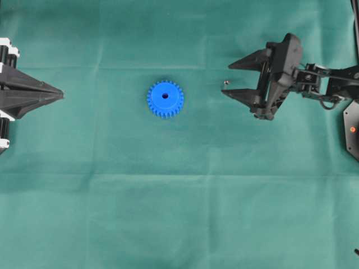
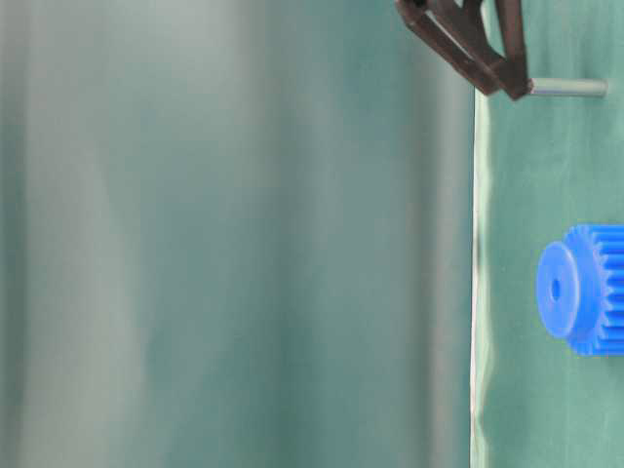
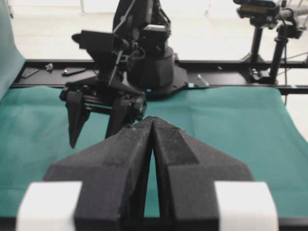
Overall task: Insert the shaft placed at a random location into the center hole of the medium gear at another random location.
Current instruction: 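Move the right gripper left and lower it over the silver shaft, then close the right gripper on the silver shaft and lift it upright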
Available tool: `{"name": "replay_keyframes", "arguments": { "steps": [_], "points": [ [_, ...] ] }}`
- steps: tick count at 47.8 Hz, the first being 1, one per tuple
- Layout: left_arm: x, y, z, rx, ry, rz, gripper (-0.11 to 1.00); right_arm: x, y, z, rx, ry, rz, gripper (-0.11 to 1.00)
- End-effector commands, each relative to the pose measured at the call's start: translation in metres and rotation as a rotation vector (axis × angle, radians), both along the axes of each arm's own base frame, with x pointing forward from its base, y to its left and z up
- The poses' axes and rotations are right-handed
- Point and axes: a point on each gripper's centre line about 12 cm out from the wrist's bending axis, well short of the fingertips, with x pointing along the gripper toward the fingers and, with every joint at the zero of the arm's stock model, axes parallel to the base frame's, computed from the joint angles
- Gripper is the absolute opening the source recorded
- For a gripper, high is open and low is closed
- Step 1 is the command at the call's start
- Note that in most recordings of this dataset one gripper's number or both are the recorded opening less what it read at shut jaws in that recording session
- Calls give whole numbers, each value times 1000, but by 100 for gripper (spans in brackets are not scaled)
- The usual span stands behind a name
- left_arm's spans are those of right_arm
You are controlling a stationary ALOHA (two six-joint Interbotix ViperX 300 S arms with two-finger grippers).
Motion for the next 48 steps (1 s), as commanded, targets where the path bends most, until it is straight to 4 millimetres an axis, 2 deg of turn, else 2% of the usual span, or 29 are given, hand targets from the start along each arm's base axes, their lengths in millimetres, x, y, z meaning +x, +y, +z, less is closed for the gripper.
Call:
{"name": "replay_keyframes", "arguments": {
  "steps": [1, 14, 20, 22, 28, 31, 48],
  "points": [
    [3, 0, 7, 1, -15, -2, 0, 7, -4, 6, -19, -30, -2, 79],
    [3, 0, 6, 1, -8, -2, 0, 6, -4, 0, -7, -12, -10, 78],
    [3, 0, 6, 1, -6, -2, 0, 7, -4, -1, -7, -9, -9, 71],
    [3, 0, 6, 1, -6, -2, 0, 7, -4, 0, -8, -11, -9, 64],
    [3, 0, 7, 1, -8, -2, 0, 6, -4, -1, -7, -8, -9, 28],
    [2, 0, 7, 1, -8, -2, 0, 6, -4, -1, -7, -4, -8, 14],
    [2, 0, 8, 0, -11, -2, 0, 7, -4, 3, -10, -18, -9, 13]
  ]
}}
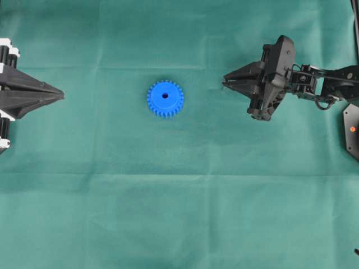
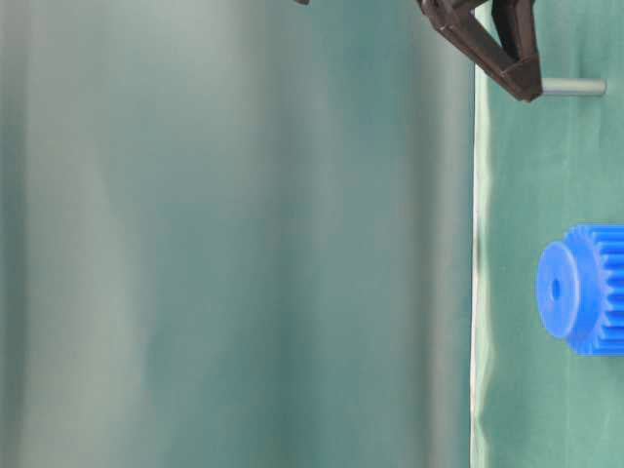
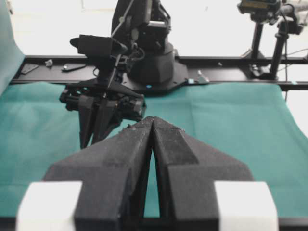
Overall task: Insert the shaft placed at a random location into the center hole of the medium gear at another random location.
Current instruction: 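Close the right gripper on the silver shaft and lift it upright, then carry the held shaft left over the blue gear's center hole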
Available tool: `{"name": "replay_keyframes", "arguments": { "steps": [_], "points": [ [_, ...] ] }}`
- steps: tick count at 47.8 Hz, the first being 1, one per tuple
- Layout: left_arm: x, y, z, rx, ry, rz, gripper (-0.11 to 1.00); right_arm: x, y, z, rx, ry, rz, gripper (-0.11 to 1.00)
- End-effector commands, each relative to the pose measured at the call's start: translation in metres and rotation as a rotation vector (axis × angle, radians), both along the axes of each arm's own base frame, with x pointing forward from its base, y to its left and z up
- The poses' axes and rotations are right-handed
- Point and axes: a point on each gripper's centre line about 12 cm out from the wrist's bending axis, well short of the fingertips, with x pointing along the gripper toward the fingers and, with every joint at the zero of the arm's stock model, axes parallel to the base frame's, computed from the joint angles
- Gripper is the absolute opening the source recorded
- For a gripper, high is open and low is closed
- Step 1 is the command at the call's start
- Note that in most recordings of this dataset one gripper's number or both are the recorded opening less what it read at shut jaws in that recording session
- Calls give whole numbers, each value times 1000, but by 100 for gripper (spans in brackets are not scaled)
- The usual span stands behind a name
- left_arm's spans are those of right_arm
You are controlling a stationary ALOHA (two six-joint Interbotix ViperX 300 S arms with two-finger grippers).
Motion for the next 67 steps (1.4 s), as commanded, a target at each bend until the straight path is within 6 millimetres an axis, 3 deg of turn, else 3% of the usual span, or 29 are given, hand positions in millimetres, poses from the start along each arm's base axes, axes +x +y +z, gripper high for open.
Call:
{"name": "replay_keyframes", "arguments": {
  "steps": [1, 18, 25, 50, 67],
  "points": [
    [2, 0, 9, 1, -25, -2, 0, 6, -3, 13, -20, -44, -2, 13],
    [2, 0, 9, 1, -23, -2, 0, 2, -1, 68, -37, -74, 6, 13],
    [2, 0, 9, 1, -21, -2, 0, -3, 0, 80, -37, -74, 7, 13],
    [2, 0, 9, 1, -20, -2, 0, 1, 2, 82, -33, -75, 17, 13],
    [3, 0, 9, 1, -18, -2, 0, 48, 7, 86, -34, -88, 65, 13]
  ]
}}
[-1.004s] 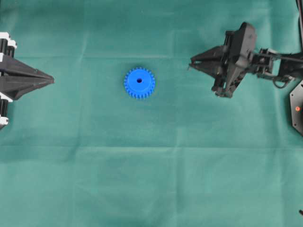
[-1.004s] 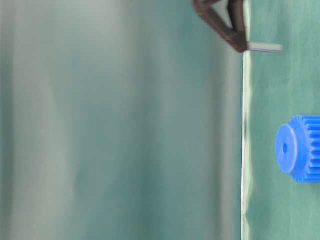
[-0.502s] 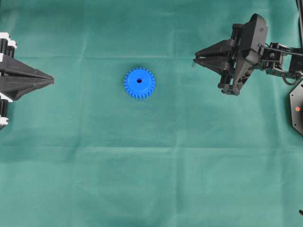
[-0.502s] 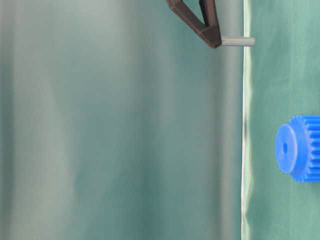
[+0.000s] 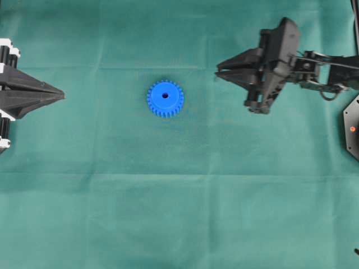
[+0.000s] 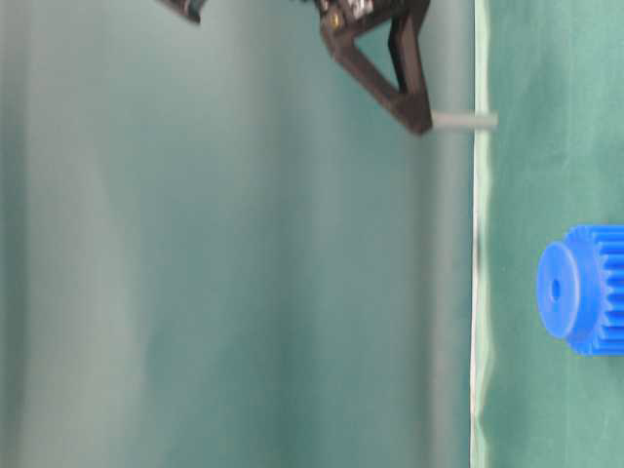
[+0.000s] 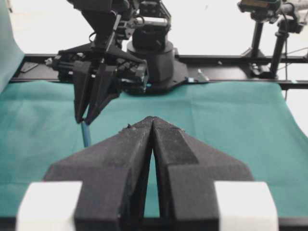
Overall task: Insert the shaft placed at a random location into the center hole of the medium gear at another random location.
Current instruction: 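Carry the held shaft left over the blue gear's center hole, then align and lower the shaft into the gear's center hole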
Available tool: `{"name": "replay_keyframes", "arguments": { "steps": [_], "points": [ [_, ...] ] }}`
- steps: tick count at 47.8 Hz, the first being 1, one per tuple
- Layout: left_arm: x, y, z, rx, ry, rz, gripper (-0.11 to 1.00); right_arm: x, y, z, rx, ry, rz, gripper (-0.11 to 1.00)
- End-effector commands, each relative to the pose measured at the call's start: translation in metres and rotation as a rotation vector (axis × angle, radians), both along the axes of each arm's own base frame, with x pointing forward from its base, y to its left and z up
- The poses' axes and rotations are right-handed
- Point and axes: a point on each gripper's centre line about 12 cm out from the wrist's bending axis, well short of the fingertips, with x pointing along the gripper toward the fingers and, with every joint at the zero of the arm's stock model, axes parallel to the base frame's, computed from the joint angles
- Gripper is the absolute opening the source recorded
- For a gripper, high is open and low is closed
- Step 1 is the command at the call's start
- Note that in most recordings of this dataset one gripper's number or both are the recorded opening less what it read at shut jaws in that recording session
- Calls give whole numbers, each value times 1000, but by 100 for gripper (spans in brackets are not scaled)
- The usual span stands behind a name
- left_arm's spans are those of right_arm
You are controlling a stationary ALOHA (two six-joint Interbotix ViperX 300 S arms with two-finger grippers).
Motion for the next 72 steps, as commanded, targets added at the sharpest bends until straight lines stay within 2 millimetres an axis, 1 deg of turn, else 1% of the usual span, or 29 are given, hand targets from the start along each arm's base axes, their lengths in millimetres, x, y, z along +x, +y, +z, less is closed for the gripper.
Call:
{"name": "replay_keyframes", "arguments": {
  "steps": [1, 6, 17, 24, 28, 33, 52, 58, 72],
  "points": [
    [3, 0, 9, 0, -23, -2, 0, 22, 1, 14, -19, -44, 20, 13],
    [3, 0, 9, 1, -21, -2, 0, 39, 2, 16, -20, -51, 33, 13],
    [3, 0, 10, 1, -23, -2, 0, 79, 10, 22, -25, -54, 76, 13],
    [3, 0, 9, 1, -23, -2, 0, 96, 15, 23, -24, -41, 95, 13],
    [3, 0, 9, 1, -23, -2, 0, 102, 16, 24, -24, -42, 101, 13],
    [3, 0, 9, 1, -21, -2, 0, 105, 17, 24, -24, -44, 104, 13],
    [2, 0, 11, 1, -28, -2, 0, 105, 17, 23, -24, -42, 104, 13],
    [2, 0, 11, 1, -28, -2, 0, 105, 17, 18, -20, -32, 103, 13],
    [2, 0, 11, 1, -29, -2, 0, 108, 17, 1, -6, 3, 100, 13]
  ]
}}
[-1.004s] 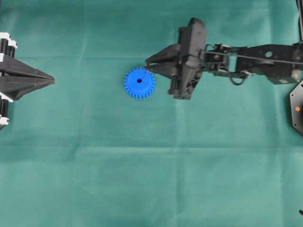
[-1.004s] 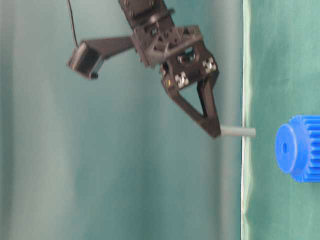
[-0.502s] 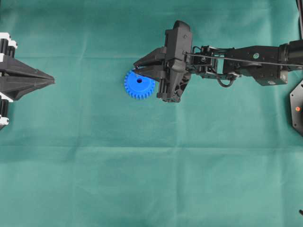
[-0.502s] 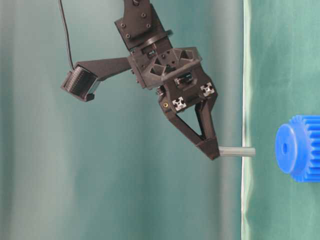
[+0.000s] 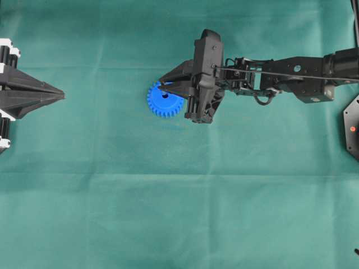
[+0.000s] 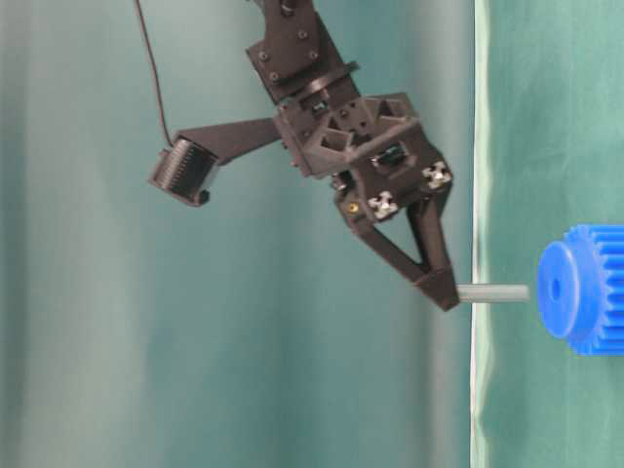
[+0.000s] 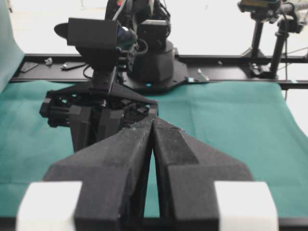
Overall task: Insert the shaft placed at a random location into the center hole of the medium gear at another random location.
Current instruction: 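Align and lower the shaft into the gear's center hole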
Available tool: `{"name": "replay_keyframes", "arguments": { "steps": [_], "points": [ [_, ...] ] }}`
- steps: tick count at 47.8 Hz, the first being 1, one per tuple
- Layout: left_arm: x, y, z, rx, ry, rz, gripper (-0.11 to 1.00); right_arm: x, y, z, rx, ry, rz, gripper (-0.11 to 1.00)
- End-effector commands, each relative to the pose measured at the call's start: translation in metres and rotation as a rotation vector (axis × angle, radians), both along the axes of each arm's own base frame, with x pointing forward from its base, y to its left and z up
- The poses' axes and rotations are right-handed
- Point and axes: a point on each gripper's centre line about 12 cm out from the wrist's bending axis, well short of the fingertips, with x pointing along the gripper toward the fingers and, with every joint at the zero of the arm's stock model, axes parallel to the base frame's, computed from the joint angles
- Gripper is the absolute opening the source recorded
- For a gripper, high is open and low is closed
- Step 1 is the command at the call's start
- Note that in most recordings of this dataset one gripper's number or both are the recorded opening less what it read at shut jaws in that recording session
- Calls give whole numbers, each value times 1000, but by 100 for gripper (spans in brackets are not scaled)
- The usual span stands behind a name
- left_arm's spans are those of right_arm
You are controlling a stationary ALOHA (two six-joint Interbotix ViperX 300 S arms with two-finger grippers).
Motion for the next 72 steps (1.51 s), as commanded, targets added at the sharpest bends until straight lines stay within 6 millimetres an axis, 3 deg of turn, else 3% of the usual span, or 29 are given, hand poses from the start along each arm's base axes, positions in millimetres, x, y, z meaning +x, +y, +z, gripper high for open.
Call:
{"name": "replay_keyframes", "arguments": {
  "steps": [1, 72],
  "points": [
    [2, -1, 11, 1, -28, -3, 0, 6, 0, 11, -10, -33, 4, 13],
    [2, -1, 10, 1, -26, -3, 0, 12, 0, -36, 1, 35, 4, 13]
  ]
}}
